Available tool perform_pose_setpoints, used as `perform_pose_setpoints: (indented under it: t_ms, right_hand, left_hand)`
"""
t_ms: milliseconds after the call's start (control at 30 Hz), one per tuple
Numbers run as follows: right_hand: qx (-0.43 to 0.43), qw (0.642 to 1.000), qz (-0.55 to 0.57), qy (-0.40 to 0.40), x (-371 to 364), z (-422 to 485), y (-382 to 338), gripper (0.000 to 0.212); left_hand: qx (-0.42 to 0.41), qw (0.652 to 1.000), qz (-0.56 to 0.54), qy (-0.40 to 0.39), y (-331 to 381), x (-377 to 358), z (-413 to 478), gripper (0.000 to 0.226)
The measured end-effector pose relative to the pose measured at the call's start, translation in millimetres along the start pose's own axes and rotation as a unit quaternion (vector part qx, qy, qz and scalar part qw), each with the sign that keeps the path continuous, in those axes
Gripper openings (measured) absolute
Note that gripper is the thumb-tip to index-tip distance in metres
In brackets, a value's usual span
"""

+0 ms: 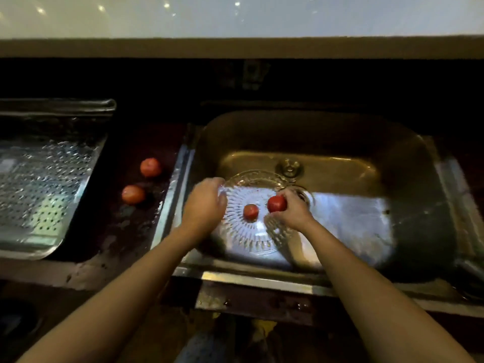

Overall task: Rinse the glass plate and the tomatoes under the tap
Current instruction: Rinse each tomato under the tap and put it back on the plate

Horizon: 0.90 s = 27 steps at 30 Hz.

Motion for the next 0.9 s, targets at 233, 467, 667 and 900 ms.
perform_pose_setpoints:
  t_ms: [233, 467, 667, 900]
  right_hand:
    - [-0.019, 0.993, -0.110, -0.023, -60.8, 51.1, -2.4, 0.058]
    - [-0.023, 0.969, -0.231, -0.080, -79.2, 65.6, -9.8, 0.065]
    - [0.225, 0.955, -0.189, -0.038, -71.8, 64.7, -159.5, 0.048]
    - [0.363, 0.875, -0.287, -0.144, -134.1, 63.9, -282.9, 0.065]
  left_hand:
    - [-0.040, 0.978, 0.202, 0.025, -93.3, 11.7, -74.6, 0.050]
    - [-0.010, 0.980, 0.198, -0.010, -115.1, -7.0, -79.3, 0.058]
    - [-0.007, 0.981, 0.195, -0.009, -120.3, -9.1, -80.7, 0.057]
    - [-0.016, 0.979, 0.202, -0.004, -115.7, -6.7, -75.4, 0.059]
Point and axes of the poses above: each hand's wrist, its own z-axis towards the middle knuckle, its own x-axis out of the back of the hand, y = z × x, the point moved 7 cm from there along z, towards the middle knuckle, and after that the axes turned 15 degrees about -y, right-handed, at the moved point
